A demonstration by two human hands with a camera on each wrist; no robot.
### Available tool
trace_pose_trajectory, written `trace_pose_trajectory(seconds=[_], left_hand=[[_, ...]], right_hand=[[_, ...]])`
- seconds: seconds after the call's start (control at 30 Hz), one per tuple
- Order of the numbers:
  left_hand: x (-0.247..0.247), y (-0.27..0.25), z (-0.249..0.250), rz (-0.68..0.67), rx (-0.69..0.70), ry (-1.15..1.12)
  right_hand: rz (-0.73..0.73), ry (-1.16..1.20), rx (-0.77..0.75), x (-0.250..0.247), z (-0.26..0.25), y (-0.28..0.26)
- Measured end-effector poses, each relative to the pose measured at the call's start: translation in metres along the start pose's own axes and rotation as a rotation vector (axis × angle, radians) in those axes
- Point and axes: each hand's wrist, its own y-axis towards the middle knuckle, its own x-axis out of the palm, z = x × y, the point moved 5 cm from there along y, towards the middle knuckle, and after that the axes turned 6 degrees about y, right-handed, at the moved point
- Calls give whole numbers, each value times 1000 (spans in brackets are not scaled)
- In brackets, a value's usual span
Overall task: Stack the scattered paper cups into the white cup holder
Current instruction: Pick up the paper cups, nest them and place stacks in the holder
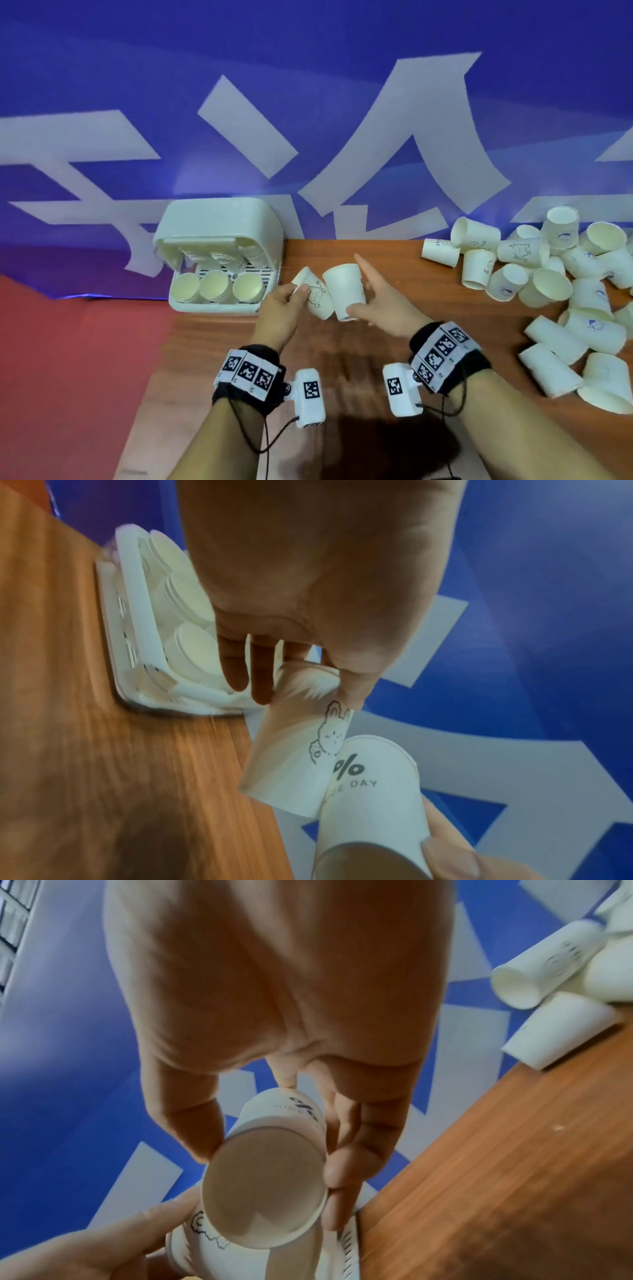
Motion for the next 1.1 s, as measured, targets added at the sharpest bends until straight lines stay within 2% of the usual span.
trace_pose_trajectory(seconds=[0.1,0.23,0.4,0.5,0.63,0.83,1.1], left_hand=[[-38,1,-20,14,-22,-21],[-85,2,-39,26,-17,-30],[-154,11,-80,167,-72,36],[-194,19,-106,256,-106,46],[-238,32,-125,319,-110,64],[-263,58,-147,337,-134,19],[-254,85,-160,257,-77,105]], right_hand=[[-28,5,-34,38,-22,14],[24,-1,-73,80,-42,38],[140,-82,-99,123,-58,68],[212,-209,-135,142,-70,85],[271,-338,-133,163,-78,106],[275,-427,-82,182,-71,131],[300,-504,-70,191,-54,145]])
